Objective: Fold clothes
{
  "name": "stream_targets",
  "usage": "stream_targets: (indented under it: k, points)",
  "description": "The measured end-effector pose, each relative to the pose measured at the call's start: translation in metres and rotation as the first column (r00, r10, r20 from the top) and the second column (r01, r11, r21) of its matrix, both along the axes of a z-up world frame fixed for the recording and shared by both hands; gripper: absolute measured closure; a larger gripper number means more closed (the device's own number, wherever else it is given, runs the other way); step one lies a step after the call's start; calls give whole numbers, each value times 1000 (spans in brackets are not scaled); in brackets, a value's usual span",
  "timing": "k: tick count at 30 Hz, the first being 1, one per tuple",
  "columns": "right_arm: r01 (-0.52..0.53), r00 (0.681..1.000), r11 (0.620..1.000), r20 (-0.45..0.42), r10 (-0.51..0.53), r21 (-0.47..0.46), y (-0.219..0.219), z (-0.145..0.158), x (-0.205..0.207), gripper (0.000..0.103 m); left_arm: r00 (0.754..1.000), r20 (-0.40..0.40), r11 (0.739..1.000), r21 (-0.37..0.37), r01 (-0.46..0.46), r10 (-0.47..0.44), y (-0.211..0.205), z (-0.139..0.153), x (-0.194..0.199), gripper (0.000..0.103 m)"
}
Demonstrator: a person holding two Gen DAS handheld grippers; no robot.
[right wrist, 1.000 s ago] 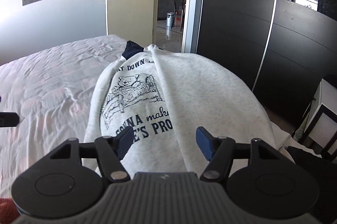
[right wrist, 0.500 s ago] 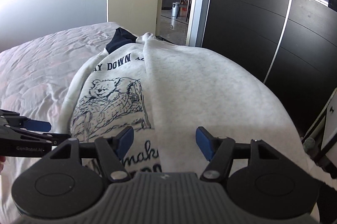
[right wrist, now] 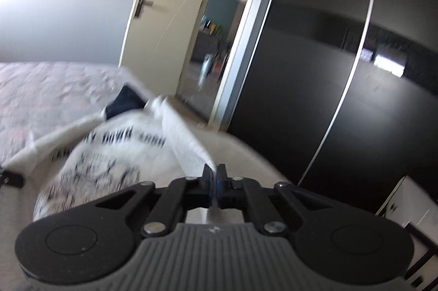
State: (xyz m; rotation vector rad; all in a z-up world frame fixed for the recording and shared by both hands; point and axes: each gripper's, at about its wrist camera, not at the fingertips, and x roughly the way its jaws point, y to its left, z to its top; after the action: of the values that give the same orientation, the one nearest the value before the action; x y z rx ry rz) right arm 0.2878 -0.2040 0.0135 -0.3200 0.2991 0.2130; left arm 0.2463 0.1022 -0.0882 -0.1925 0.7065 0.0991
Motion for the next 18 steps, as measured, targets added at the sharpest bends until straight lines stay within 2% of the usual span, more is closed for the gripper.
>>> stream_targets:
  k: [4,8,11,14,18]
  points:
    - [-29,993,999,114,23,46,1,53,-10,100,997,57,999,1,-43,43,17,35,-20,100]
    - [-100,968,993,235,85,56,18,109,-27,100,986,122,993,6,-119,117,47,72,-49,100]
    - [-156,954,984,271,127,87,36,148,-39,100,971,184,986,39,-163,153,73,104,-81,100]
    - [-216,935,971,308,176,101,57,181,-56,100,949,242,966,107,-235,204,97,134,-118,100]
    - [-306,897,945,367,248,110,92,220,-91,100,898,319,921,143,-363,304,140,182,-174,100]
